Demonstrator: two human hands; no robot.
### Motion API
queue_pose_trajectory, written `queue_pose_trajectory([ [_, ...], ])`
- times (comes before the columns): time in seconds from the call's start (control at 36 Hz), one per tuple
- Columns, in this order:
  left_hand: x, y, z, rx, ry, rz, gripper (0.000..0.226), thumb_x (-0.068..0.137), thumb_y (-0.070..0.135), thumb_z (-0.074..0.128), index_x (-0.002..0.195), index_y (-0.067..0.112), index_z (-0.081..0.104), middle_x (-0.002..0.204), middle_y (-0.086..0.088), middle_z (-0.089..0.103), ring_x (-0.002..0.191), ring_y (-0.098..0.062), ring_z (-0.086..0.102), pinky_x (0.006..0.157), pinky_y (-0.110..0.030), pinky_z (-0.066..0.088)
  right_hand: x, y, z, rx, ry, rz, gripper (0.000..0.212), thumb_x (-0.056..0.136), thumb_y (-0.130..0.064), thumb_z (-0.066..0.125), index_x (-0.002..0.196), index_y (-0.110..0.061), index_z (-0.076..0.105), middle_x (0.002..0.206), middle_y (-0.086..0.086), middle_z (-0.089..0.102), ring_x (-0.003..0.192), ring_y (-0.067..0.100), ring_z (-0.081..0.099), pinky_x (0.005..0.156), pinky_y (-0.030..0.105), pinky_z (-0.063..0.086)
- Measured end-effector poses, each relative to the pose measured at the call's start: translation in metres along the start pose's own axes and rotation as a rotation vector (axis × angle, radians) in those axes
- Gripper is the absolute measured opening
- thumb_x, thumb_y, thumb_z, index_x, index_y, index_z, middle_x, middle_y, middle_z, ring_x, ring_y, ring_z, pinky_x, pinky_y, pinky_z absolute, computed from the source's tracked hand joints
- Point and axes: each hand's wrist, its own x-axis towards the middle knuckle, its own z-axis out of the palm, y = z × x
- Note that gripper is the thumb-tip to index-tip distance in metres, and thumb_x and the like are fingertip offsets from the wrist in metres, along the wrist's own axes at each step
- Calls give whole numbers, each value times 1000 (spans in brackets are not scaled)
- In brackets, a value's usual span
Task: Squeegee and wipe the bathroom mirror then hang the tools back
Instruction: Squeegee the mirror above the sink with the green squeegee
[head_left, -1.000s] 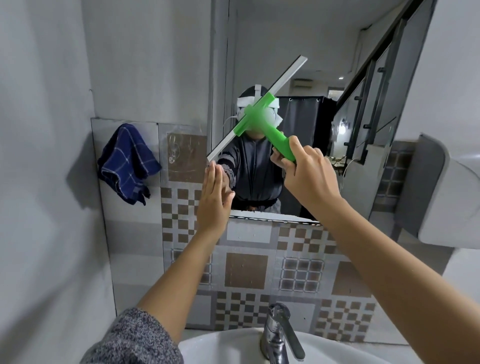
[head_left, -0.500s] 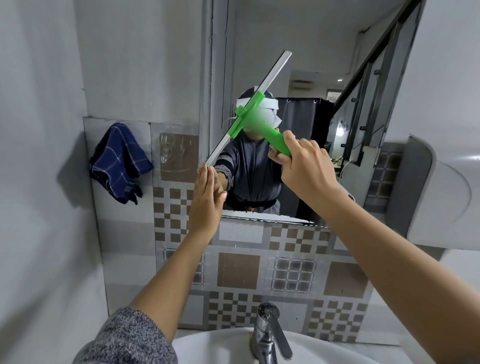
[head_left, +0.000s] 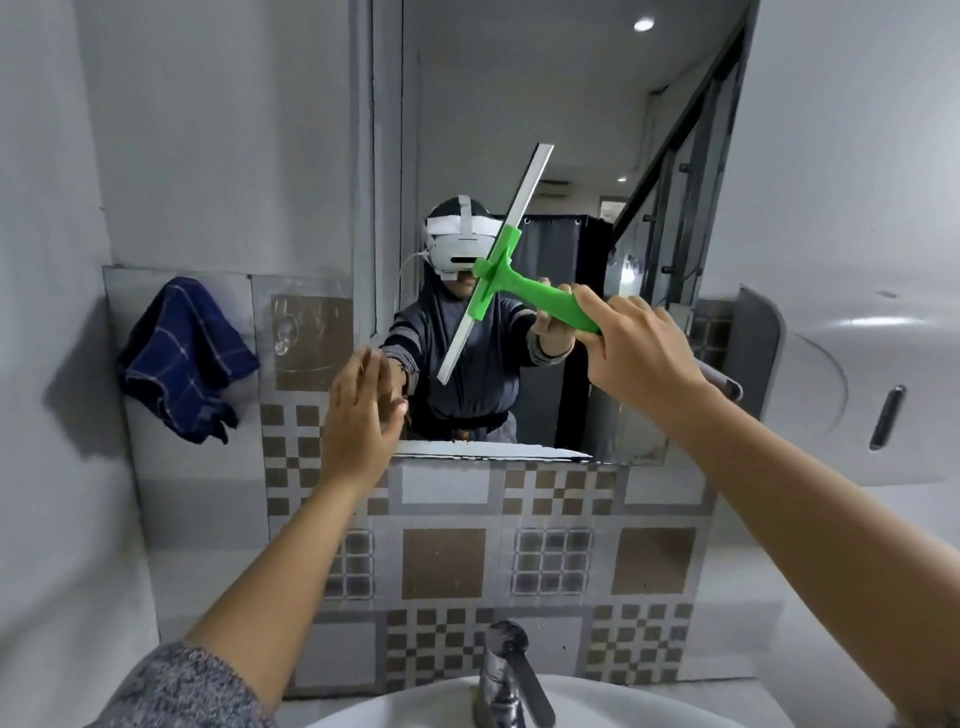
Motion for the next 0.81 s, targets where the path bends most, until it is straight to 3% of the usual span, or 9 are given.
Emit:
queue_pose_trajectory([
  [0.11,14,-1,-9,96,-24,-7,67,88,29,59,141,5,27,146,-18,28,128,-35,34,96,-50,43,-16,19,-2,6,-8,51,47,87,-17,54,132,-11,42,92,15,64,86,37,58,75,43,44],
  [0.31,64,8,-27,147,20,55,64,90,28,54,141,5,24,150,-13,23,134,-31,27,99,-49,42,-43,36,-4,55,8,123,47,84,-12,60,129,-9,47,91,17,66,79,37,59,66,42,46],
  [0.42,98,16,-36,170,42,113,65,92,31,50,143,5,20,151,-12,20,138,-26,21,109,-45,32,-56,46,1,70,13,207,43,85,-15,60,126,-10,49,86,16,66,74,34,57,63,42,47],
  [0.5,121,25,-41,164,70,136,64,92,27,51,142,2,21,151,-13,21,138,-27,21,111,-39,26,-68,50,7,113,19,304,44,86,-17,60,127,-10,50,86,16,65,72,34,57,61,44,49],
  [0.64,140,32,-43,120,75,158,62,90,21,54,140,-1,25,151,-14,22,137,-28,22,106,-40,34,-90,40,19,239,43,495,51,88,-21,59,136,-12,44,96,17,66,70,30,58,57,41,51],
  [0.81,136,29,-39,92,57,173,65,92,21,52,143,2,18,154,-11,15,140,-25,15,109,-36,26,-111,5,33,429,-2,724,49,92,-27,51,139,-20,39,92,16,64,68,24,56,57,33,42],
])
